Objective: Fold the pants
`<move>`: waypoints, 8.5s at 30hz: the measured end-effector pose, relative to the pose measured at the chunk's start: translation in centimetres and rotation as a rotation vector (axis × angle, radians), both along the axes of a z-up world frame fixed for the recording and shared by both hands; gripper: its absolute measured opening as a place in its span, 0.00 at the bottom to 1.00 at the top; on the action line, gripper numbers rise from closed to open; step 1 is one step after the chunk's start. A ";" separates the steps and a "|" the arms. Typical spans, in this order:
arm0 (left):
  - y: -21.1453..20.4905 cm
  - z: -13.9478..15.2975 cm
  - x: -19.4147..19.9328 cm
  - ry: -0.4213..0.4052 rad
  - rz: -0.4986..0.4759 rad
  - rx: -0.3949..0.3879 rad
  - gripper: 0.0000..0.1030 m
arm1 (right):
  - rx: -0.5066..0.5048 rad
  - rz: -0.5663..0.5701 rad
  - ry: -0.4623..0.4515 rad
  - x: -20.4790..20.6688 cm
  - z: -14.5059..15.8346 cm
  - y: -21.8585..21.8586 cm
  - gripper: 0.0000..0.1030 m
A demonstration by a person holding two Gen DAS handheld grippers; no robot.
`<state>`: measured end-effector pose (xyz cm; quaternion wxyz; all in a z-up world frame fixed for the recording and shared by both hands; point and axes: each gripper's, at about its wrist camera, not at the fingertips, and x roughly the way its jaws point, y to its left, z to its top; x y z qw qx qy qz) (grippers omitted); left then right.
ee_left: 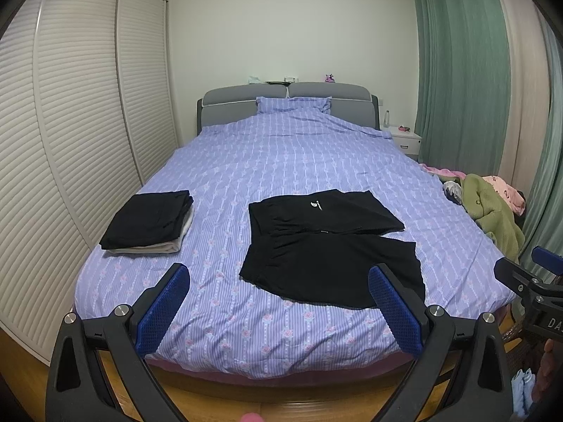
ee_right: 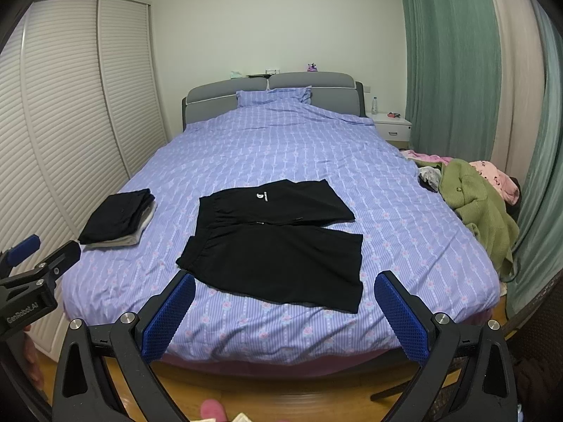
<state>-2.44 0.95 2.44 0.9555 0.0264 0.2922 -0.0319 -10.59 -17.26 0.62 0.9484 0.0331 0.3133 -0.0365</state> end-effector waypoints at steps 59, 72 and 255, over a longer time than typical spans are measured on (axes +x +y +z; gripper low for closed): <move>4.9 -27.2 29.2 0.528 -0.042 0.001 0.94 | 0.275 -0.329 0.505 23.6 -27.2 -1.1 0.94; 5.4 -36.1 33.4 0.695 0.033 -0.160 0.84 | 0.449 -0.486 0.538 24.3 -35.5 -4.2 0.83; 10.2 -31.4 67.1 0.640 -0.297 -0.150 0.56 | -0.024 0.286 0.397 67.5 -29.0 12.9 0.54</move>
